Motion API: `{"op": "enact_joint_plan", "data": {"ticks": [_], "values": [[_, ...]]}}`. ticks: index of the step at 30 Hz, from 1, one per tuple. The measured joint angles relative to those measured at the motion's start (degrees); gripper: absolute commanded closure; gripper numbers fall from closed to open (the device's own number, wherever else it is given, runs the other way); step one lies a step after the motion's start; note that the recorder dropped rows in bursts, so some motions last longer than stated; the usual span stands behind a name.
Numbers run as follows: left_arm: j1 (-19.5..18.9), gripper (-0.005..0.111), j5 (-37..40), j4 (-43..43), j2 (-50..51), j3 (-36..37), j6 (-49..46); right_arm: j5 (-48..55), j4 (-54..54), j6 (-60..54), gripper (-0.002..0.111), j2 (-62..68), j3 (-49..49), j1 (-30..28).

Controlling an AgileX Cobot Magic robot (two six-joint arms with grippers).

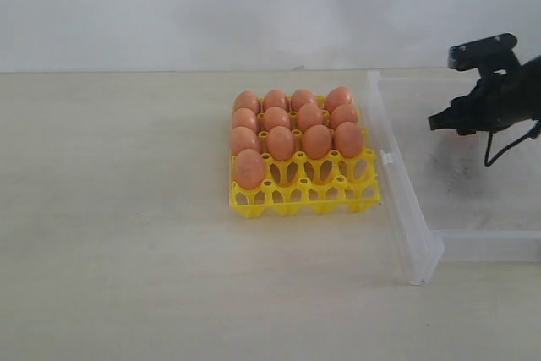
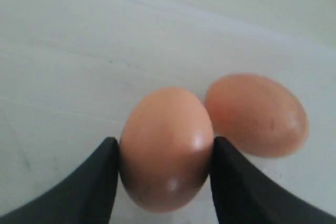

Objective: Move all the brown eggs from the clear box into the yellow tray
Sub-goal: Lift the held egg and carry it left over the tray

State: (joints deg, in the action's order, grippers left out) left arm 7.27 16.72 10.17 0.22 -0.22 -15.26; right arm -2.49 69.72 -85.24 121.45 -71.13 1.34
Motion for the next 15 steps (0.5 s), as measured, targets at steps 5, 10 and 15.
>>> {"op": "enact_joint_plan", "data": {"ticks": [5,10,15], "values": [[0.0,0.103,0.0,0.0,0.0,0.0,0.0,-11.8,-4.66,-9.75,0.108,-0.8,0.26,7.41],[0.0,0.103,0.0,0.0,0.0,0.0,0.0,-31.38,-16.24,16.58,0.108,-1.18,1.75,12.65],[0.0,0.103,0.0,0.0,0.0,0.0,0.0,-47.53,-52.87,72.73,0.108,-1.57,11.43,12.65]]}}
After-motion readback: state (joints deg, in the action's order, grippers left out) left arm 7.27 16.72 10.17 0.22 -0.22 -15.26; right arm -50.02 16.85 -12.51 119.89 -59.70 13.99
